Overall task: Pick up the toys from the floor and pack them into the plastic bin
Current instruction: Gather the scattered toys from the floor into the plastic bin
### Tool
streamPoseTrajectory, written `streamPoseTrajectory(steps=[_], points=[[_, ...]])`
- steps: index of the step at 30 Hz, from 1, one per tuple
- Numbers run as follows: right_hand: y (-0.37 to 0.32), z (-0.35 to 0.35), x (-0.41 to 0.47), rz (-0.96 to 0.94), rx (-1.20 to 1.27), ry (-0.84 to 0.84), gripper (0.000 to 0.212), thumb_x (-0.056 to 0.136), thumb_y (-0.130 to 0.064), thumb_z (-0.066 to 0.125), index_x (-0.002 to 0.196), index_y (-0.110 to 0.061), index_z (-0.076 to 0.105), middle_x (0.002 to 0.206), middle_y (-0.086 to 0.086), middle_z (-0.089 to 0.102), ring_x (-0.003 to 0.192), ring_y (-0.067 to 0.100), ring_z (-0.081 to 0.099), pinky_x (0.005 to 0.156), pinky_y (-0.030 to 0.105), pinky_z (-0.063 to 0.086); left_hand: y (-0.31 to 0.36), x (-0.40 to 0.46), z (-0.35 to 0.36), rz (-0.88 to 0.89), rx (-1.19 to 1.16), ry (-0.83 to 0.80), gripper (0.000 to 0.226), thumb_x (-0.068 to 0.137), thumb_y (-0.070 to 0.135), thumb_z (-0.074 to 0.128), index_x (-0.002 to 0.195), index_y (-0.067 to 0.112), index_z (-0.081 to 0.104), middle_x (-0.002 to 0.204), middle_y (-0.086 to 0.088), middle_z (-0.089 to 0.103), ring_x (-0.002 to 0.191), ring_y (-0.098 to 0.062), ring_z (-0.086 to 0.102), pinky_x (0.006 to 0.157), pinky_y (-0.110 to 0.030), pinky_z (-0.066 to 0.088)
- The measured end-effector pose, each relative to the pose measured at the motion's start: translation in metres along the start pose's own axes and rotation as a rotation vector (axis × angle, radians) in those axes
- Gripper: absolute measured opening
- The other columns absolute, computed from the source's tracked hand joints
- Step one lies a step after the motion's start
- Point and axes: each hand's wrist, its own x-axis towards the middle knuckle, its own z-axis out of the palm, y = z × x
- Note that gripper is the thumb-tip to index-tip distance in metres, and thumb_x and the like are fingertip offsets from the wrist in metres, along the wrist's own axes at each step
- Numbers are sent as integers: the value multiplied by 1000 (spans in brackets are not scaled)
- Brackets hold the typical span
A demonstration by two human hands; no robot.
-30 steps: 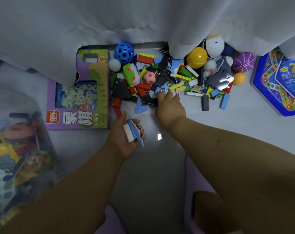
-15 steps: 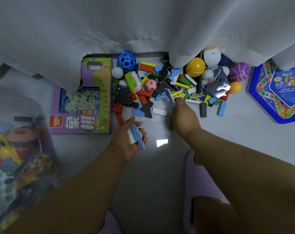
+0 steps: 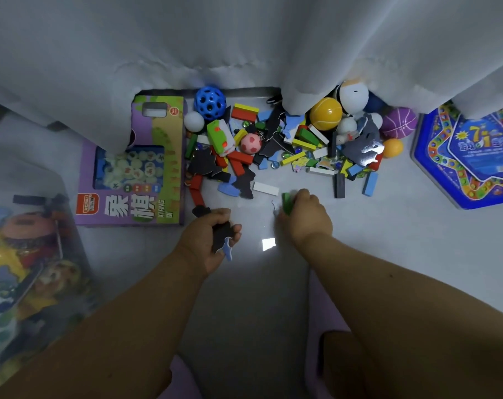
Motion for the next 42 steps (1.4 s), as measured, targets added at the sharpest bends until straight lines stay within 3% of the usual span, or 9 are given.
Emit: streamPoseTrajectory(steps=[4,11,15,19,26,30,34,39,42], points=[[-7,-3,7,-9,223,30,22,93,-25,51,106,-8,54,103,12,61,92,30,58,77,34,46,-3,1,0,-9,24,-42,21,96,-2,41,82,9,51,73,-9,55,43,-12,57,46,-20,49],[-49,17,-45,-628,349,-59,27,86,-22,50,89,-2,68,83,14,60,78,20,52,63,15,28,-3,8,4,35,31,-176,25,93,31,51,96,11,65,82,-6,68,75,-17,67,64,-27,56],[-34,9,-33,-317,443,176,29,83,-18,50,107,-4,61,103,11,56,88,17,50,77,26,43,0,8,-2,-41,6,-45,21,91,22,59,72,13,54,65,1,53,55,-8,58,47,-19,45],[-9,8,-8,-20,31,71,36,91,-28,54,120,-6,49,121,13,49,112,29,49,88,37,43,-3,8,-10,-53,-28,-21,21,90,13,60,70,14,52,59,1,50,47,-5,54,43,-16,46],[-4,15,-5,-157,-64,95,22,83,-24,53,91,-6,63,92,12,62,88,29,57,72,32,45,-1,10,-9,1,10,-15,20,91,9,57,71,11,53,62,-2,51,47,-6,55,44,-16,47],[-24,7,-19,-235,358,75,10,82,-13,59,80,-6,67,79,7,66,74,22,59,70,31,49,0,12,-4,41,-23,-24,14,91,9,57,78,11,59,64,0,67,61,-7,67,53,-18,54],[-62,7,-22,-304,549,-170,16,88,-11,58,77,-9,70,81,7,63,75,18,57,69,29,46,2,11,-2,30,-178,-65,15,94,9,52,82,9,61,73,-4,71,67,-12,70,67,-26,59],[-55,3,4,-266,288,179,21,85,-10,55,105,-10,62,109,8,54,104,24,49,80,26,38,8,11,-14,32,-146,43,21,90,0,54,79,18,55,70,-1,53,44,-6,55,48,-17,51],[-37,4,25,-204,-105,135,33,88,-11,52,121,-11,52,121,13,49,115,31,42,85,37,40,8,9,-17,40,-116,35,23,90,-3,53,82,18,57,64,0,55,42,-6,53,44,-16,48]])
